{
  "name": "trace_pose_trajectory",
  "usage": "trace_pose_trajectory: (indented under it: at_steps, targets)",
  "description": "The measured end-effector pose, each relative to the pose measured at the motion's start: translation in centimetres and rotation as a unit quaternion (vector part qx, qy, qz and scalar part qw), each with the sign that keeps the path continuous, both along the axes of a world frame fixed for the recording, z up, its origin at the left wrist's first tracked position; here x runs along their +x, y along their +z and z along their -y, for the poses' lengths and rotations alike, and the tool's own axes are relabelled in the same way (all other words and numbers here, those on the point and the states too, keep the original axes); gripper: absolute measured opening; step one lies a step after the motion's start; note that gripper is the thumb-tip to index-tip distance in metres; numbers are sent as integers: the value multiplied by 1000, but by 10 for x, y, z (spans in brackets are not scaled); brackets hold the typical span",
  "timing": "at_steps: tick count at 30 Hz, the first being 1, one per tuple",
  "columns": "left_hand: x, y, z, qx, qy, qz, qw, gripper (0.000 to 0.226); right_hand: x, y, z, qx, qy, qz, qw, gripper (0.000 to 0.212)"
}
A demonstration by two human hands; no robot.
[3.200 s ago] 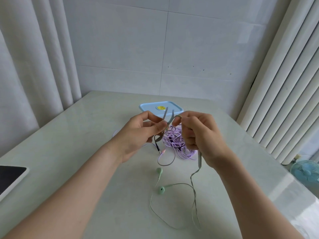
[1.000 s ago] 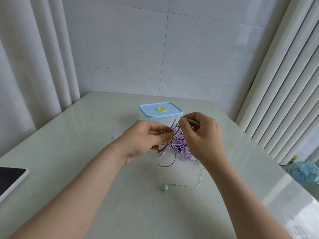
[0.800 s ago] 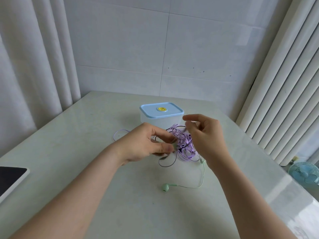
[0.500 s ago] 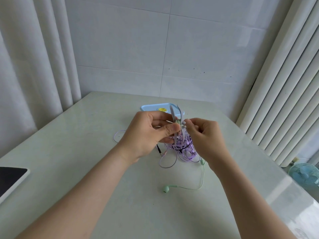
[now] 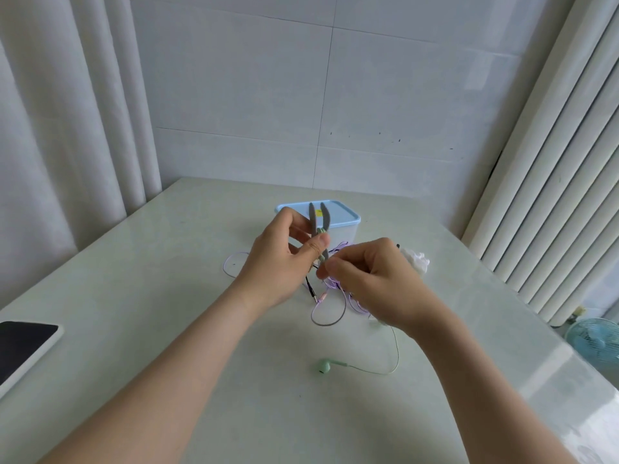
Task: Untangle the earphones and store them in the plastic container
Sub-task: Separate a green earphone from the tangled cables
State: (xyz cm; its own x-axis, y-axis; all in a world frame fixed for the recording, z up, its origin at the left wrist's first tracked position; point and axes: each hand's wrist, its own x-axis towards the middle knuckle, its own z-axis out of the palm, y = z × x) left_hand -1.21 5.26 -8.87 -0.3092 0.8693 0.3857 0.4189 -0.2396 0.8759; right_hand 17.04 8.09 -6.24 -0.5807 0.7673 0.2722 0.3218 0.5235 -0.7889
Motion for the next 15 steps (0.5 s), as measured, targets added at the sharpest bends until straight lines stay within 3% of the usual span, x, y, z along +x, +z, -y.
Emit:
trace_pose_trajectory:
  at_steps: [6, 11, 15]
  targets:
    - [1, 2, 2, -40, -105, 30, 993, 13, 6, 9, -4, -134, -25, -182, 974, 40]
    - [7, 1, 4, -64, -170, 27, 983, 14, 14, 8, -16, -98, -107, -228, 963, 34]
    - [8, 3, 4, -59, -199, 55, 977, 13, 15, 4, -23, -54, -176, -232, 955, 43]
